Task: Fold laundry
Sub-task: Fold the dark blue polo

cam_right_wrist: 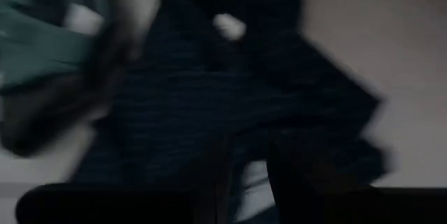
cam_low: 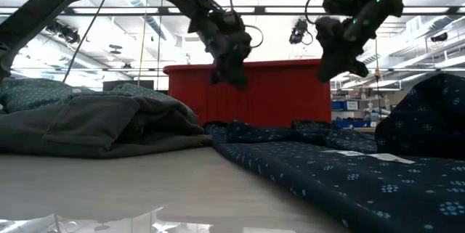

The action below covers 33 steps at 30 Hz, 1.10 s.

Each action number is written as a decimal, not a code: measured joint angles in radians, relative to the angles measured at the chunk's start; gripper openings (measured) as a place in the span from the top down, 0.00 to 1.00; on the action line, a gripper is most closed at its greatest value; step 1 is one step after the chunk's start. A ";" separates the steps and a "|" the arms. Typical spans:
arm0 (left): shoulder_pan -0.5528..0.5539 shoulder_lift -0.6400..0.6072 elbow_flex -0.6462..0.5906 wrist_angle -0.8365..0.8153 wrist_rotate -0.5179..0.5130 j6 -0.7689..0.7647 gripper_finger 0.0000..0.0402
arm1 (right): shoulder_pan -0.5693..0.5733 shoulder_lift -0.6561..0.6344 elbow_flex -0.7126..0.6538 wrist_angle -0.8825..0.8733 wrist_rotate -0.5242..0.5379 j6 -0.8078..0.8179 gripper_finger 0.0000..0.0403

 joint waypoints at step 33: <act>0.170 0.011 -0.005 -0.064 0.157 0.344 0.72 | 0.470 0.354 0.000 -0.131 -0.026 0.612 0.97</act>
